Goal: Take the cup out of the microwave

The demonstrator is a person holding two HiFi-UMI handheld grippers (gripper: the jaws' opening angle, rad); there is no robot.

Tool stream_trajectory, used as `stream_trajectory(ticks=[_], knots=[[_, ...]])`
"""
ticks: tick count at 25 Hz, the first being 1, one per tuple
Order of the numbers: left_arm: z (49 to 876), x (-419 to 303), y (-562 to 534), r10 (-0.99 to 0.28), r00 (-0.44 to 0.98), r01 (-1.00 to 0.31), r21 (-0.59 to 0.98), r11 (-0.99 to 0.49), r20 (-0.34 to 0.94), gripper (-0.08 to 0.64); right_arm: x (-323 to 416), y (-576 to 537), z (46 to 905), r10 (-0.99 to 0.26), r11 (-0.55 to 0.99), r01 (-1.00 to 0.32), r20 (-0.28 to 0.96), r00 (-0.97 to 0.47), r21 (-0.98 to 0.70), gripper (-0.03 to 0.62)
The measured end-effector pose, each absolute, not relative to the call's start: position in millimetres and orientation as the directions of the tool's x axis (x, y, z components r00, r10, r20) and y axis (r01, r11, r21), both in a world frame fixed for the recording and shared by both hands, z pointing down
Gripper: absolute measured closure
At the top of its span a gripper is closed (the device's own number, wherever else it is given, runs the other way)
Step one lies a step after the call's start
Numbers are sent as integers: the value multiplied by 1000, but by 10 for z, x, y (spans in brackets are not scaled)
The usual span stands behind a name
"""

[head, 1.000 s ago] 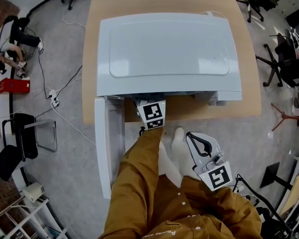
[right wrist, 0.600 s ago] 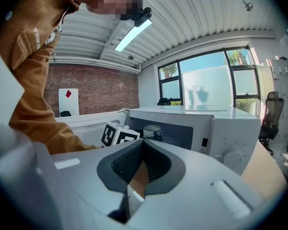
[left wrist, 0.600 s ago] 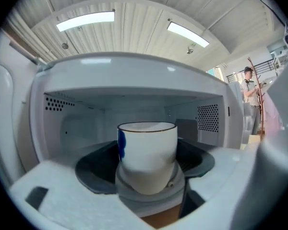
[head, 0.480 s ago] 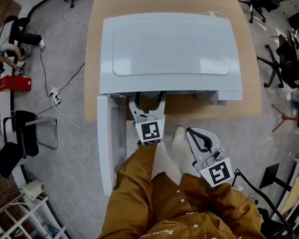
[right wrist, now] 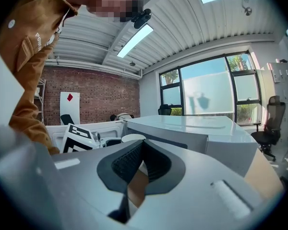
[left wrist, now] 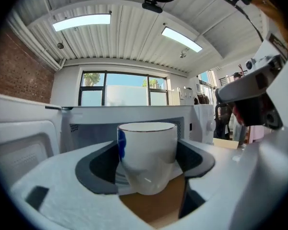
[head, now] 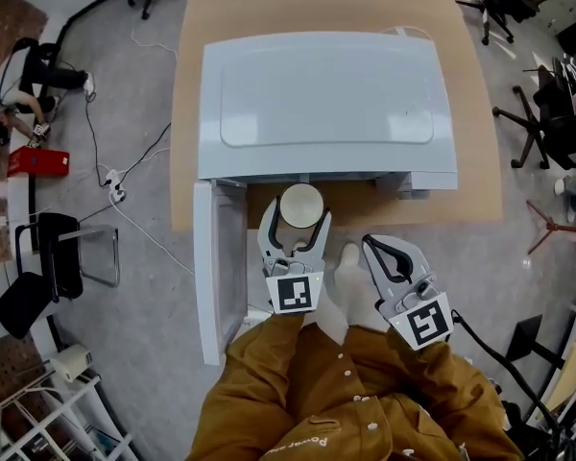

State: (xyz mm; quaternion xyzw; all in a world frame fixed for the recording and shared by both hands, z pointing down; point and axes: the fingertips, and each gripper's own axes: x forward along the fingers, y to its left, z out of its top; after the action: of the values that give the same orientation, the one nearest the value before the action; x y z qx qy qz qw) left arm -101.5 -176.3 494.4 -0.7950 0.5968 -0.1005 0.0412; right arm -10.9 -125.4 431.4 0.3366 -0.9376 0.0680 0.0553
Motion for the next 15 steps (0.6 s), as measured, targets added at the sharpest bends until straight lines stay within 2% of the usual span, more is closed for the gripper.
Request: stream_trajectory(ticks=[2,4,10,15], knots=[[4838,-935,-1652,-944,299,-918,-227,-325,142,196,-71,-1265,4251,-624,766,-637,138,-769,-86,588],[4714,-886,-1554,-938,310,-920,-201,-337,156,196,-40,-1272,4181,-622,770,-633,128,-773,-82,588],[4135,-818,-1375,-959,264,-962,104,-254,99,196,60,-1291,3894,-621,776,-627,87,-779,-71,588],[3751,-726,-1318,-957,276,-960,81,-269,92,196,168,-1381,3621,-642,764,-643,26,-766,-51,588]])
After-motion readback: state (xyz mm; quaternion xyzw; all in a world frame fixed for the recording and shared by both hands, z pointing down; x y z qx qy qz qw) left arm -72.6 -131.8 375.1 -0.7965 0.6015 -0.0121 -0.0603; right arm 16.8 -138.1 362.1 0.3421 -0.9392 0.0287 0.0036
